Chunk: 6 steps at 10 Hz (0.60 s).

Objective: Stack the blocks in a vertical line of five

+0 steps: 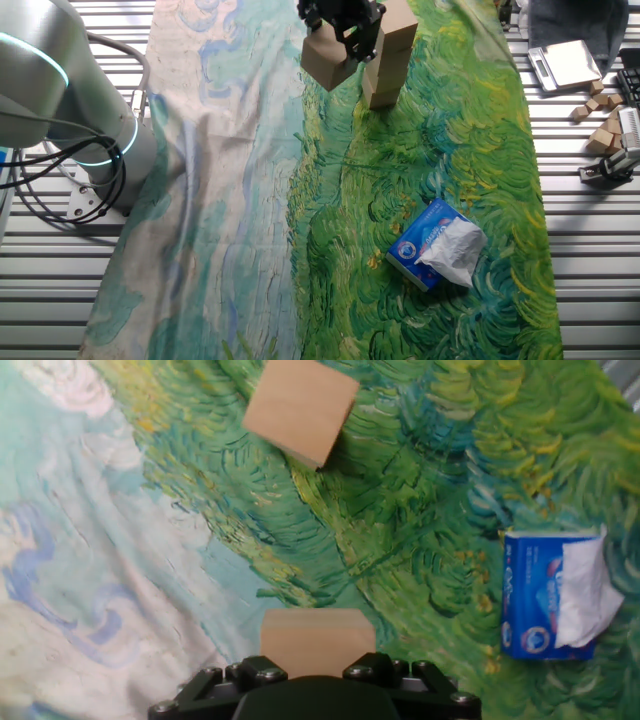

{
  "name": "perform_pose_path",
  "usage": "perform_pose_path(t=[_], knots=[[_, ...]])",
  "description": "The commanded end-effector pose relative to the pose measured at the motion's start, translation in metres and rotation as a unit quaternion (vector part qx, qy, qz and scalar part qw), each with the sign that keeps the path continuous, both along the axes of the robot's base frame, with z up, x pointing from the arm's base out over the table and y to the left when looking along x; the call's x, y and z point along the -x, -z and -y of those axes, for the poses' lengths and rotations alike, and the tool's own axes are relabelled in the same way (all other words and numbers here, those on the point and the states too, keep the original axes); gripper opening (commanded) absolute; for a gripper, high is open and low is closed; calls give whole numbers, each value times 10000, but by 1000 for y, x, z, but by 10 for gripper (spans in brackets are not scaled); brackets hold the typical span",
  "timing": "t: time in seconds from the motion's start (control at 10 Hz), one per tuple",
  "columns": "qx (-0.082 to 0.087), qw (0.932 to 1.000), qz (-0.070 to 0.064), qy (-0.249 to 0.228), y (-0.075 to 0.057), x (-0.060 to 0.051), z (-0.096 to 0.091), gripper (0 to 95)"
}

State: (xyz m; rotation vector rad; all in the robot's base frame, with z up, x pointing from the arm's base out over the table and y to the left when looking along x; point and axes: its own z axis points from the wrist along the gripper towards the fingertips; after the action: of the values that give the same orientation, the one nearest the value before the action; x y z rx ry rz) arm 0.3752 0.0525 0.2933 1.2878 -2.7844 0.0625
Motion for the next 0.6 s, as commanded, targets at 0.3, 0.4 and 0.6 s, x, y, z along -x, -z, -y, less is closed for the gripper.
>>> perform_pose_path(t=[0.3,0.4,0.6], knots=[[-234,9993,163,-223,0,-2,0,0],[-247,9992,158,-257,0,-2,0,0],[-260,9991,155,-282,0,-2,0,0]])
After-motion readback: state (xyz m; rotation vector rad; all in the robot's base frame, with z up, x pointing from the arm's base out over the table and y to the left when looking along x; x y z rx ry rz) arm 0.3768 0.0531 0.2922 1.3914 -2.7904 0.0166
